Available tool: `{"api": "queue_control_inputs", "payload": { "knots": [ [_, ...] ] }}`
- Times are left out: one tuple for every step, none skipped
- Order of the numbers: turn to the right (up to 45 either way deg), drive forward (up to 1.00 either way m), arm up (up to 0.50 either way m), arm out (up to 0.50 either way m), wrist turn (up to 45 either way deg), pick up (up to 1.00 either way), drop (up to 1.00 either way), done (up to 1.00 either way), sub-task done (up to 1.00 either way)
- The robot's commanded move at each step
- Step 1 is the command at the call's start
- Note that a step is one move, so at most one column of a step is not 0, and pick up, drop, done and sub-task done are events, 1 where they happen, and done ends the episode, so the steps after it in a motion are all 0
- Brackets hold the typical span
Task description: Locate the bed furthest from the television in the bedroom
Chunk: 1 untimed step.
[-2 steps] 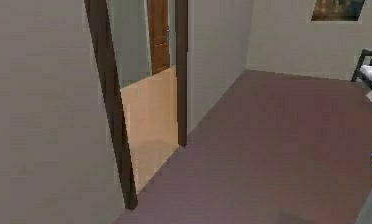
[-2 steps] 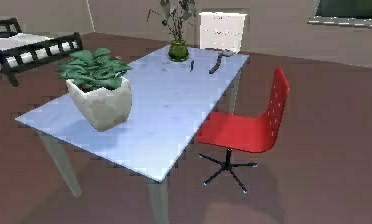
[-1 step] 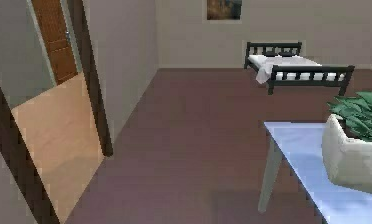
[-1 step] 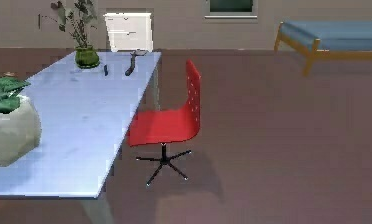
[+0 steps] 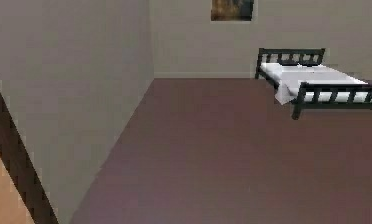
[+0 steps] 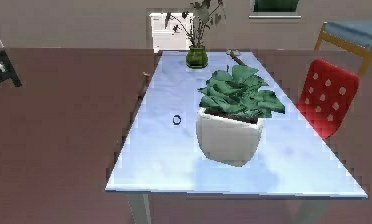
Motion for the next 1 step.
{"api": "queue_control_inputs", "payload": {
  "knots": [
    [0.0,0.45,0.0,0.0,0.0,0.0,0.0,0.0,0.0]
  ]
}}
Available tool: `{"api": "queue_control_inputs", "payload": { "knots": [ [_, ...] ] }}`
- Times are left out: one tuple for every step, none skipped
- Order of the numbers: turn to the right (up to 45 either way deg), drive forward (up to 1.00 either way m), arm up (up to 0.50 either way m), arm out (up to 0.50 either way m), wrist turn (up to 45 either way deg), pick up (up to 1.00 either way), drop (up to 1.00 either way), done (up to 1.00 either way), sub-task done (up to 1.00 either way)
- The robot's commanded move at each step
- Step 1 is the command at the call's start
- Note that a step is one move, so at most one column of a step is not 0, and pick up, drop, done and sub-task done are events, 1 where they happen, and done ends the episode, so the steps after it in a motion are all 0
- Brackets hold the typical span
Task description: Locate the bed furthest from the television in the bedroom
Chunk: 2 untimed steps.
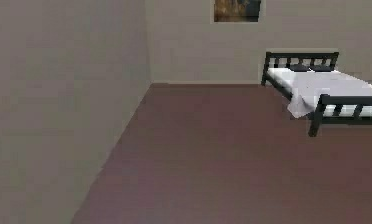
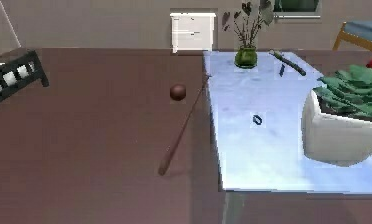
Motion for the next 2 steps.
{"api": "queue_control_inputs", "payload": {
  "knots": [
    [24.0,0.0,0.0,0.0,0.0,0.0,0.0,0.0,0.0],
    [0.0,1.0,0.0,0.0,0.0,0.0,0.0,0.0,0.0]
  ]
}}
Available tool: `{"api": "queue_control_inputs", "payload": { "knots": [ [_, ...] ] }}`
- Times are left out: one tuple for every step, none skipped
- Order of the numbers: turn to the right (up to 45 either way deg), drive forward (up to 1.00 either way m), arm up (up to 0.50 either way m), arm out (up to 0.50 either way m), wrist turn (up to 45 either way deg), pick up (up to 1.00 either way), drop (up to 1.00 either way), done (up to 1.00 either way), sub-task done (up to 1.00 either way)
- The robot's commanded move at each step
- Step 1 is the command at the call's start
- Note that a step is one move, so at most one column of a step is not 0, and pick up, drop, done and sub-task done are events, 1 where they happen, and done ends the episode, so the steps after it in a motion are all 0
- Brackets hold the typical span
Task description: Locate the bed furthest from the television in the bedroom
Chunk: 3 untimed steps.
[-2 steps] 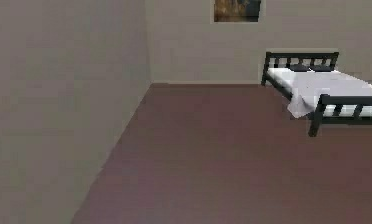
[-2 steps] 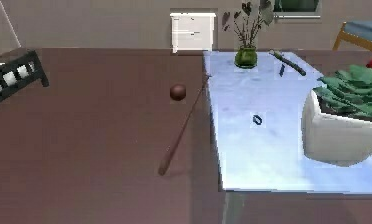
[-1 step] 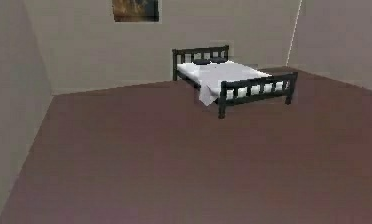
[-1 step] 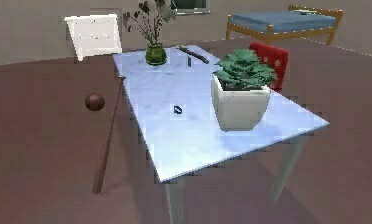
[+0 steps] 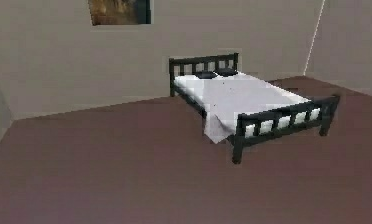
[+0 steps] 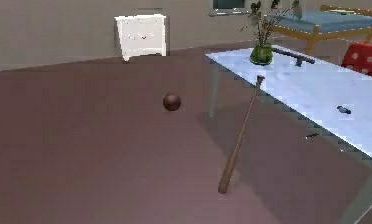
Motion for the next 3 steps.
{"api": "queue_control_inputs", "payload": {
  "knots": [
    [0.0,1.0,0.0,0.0,0.0,0.0,0.0,0.0,0.0],
    [18.0,0.0,0.0,0.0,0.0,0.0,0.0,0.0,0.0],
    [0.0,0.1,0.0,0.0,0.0,0.0,0.0,0.0,0.0]
  ]
}}
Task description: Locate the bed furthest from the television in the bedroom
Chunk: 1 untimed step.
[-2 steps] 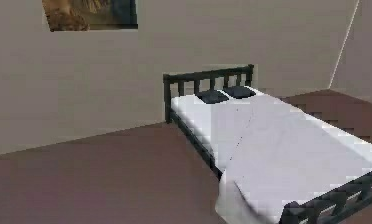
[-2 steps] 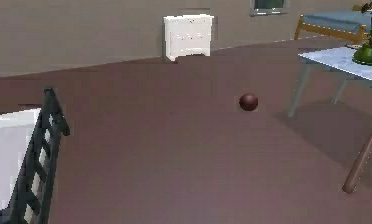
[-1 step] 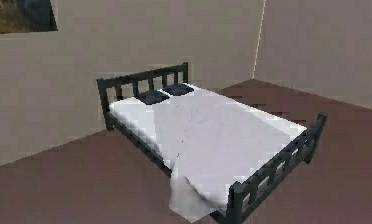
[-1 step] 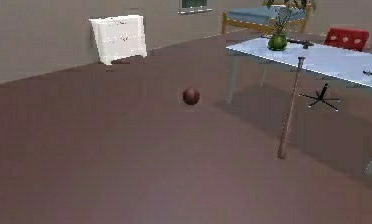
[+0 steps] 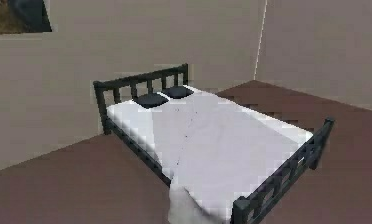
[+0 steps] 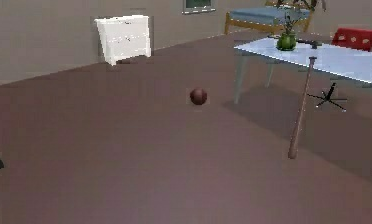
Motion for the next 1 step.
{"api": "queue_control_inputs", "payload": {
  "knots": [
    [0.0,0.0,0.0,0.0,0.0,0.0,0.0,1.0,0.0]
  ]
}}
